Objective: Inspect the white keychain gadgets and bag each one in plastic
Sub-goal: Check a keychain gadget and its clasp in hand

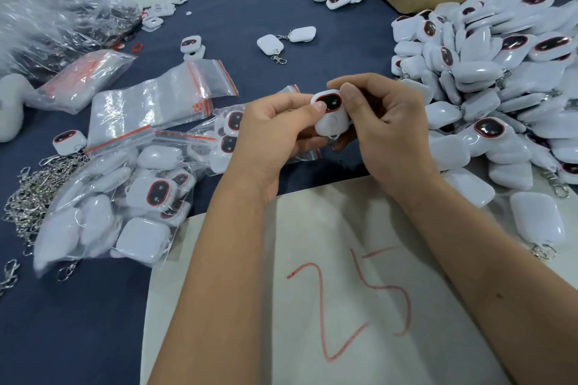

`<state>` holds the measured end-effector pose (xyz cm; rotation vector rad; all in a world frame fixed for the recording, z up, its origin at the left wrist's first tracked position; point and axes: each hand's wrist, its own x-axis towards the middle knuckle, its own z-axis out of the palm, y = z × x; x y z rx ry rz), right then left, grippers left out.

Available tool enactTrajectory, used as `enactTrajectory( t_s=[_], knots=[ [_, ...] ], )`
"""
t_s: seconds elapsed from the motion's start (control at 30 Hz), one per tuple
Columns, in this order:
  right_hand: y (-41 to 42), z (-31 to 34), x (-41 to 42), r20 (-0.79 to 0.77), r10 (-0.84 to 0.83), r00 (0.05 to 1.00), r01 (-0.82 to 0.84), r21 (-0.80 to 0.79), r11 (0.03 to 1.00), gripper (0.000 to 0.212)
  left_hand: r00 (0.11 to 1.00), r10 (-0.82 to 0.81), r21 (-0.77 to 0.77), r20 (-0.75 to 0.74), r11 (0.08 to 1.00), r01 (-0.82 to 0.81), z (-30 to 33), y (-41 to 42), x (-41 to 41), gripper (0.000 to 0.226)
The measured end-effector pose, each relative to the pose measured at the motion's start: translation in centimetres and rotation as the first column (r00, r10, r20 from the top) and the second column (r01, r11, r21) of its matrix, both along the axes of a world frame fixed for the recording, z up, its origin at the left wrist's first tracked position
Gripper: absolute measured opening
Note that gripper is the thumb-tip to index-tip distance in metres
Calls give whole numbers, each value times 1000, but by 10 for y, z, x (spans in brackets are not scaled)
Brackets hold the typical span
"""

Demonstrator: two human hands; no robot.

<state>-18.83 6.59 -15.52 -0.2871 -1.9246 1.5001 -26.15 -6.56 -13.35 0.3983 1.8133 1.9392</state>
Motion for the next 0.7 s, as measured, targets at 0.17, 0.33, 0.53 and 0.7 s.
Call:
enactTrajectory(
  t_s=[0.17,0.33,0.53,0.7],
  knots=[
    [2,2,-2,74,24,997,-21,-51,999,21,990,138,89,20,986,-139,-1,13,0,8],
    [17,15,-20,117,-16,993,46,-260,964,14,972,230,46,41,972,-232,2,58,-20,9],
    [90,52,-65,150,-163,975,220,-557,801,24,983,168,-18,71,986,-167,31,152,-61,10],
    [176,94,-107,134,-240,962,266,-670,693,14,988,-1,138,154,990,-20,74,211,-81,25]
  ],
)
